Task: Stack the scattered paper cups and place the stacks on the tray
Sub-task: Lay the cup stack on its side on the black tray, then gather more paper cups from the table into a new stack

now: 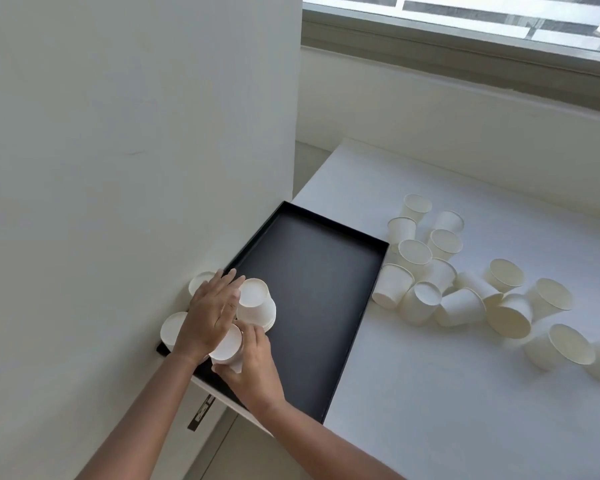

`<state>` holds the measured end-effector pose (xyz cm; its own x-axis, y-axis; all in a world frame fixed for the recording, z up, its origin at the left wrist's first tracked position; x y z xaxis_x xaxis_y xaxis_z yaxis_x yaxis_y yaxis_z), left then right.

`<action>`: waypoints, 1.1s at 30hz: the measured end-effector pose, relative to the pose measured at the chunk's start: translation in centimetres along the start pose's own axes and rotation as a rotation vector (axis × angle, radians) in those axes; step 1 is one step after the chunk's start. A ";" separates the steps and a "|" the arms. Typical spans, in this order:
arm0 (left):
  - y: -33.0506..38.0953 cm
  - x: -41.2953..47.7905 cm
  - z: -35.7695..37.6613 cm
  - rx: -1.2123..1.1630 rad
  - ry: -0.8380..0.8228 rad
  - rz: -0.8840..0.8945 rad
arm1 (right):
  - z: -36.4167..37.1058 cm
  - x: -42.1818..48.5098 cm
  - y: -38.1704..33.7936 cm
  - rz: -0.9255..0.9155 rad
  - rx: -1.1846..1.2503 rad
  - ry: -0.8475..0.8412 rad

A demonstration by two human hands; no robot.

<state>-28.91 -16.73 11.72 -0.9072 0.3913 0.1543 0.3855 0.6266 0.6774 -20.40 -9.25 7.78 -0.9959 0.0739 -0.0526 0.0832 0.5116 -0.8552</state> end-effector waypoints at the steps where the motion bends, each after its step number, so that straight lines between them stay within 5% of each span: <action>1: 0.1 0.0 0.0 0.007 -0.009 0.007 | 0.1 0.1 -0.1 -0.009 -0.015 -0.006; 12: 2.3 0.6 0.3 -0.066 0.156 0.006 | 0.2 0.0 1.0 -0.011 -0.150 -0.071; 19: 6.3 1.4 3.3 -0.092 0.141 0.120 | -3.8 -2.7 2.7 -0.221 -0.353 -0.013; 26: 10.1 1.7 9.8 -0.039 -0.067 0.213 | -11.7 -4.1 6.7 -0.155 -0.452 0.253; 33: 12.7 2.0 15.9 0.151 -0.358 0.209 | -19.6 -4.8 11.5 0.086 -0.608 0.321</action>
<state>-23.15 2.79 9.21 -0.7020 0.7122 -0.0001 0.5990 0.5905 0.5409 -13.95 13.10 8.28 -0.9326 0.3375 0.1277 0.2605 0.8746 -0.4089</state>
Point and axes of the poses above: each hand's wrist, its own x-axis towards the middle knuckle, its own z-axis out of the palm, y = z × x, the point moved 4 cm from there along x, towards the middle knuckle, and after that the axes turned 1 degree about -y, right-handed, at the moved point
